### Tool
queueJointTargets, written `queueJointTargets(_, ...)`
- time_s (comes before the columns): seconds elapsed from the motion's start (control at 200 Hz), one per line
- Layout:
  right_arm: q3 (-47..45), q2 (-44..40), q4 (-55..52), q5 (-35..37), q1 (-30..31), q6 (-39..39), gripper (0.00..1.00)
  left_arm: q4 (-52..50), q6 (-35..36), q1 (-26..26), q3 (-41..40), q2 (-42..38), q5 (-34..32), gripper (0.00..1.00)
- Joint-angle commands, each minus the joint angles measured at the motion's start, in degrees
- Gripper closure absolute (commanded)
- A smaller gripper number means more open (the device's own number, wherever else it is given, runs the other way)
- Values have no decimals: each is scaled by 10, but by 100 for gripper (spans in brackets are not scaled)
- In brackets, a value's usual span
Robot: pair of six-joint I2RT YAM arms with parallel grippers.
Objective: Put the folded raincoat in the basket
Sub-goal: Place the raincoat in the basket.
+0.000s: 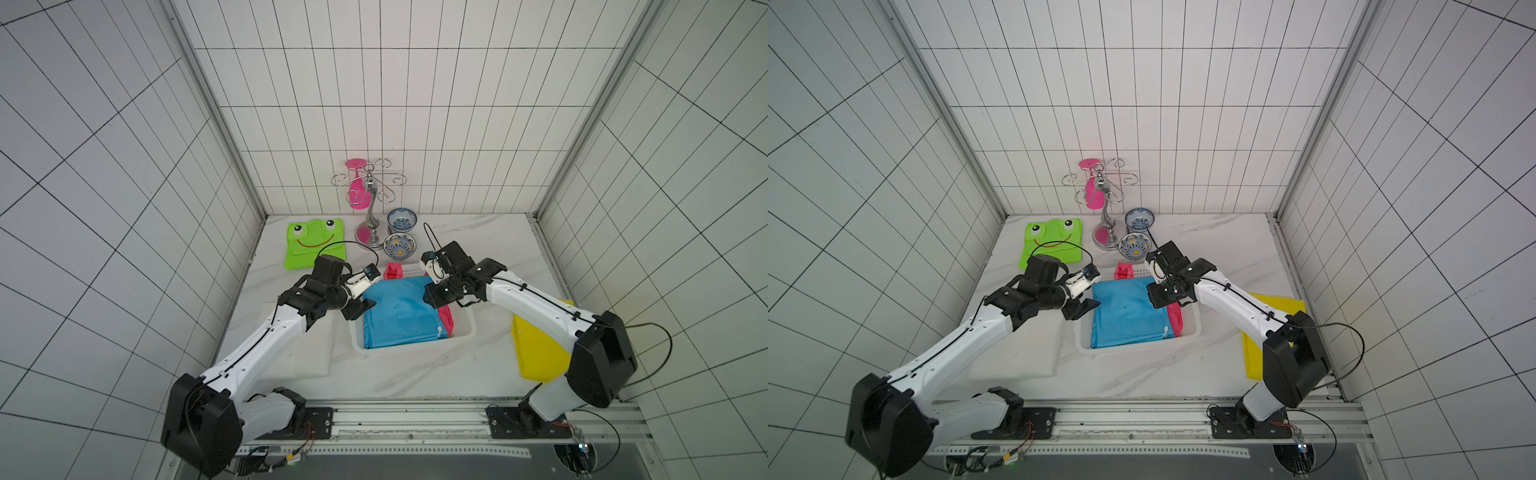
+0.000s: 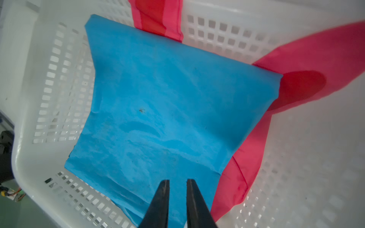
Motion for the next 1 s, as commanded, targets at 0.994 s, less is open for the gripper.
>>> queueJointTargets(0.994,136,183,-180,98,116,28,77,-189,-49,348,8,95,-167,38)
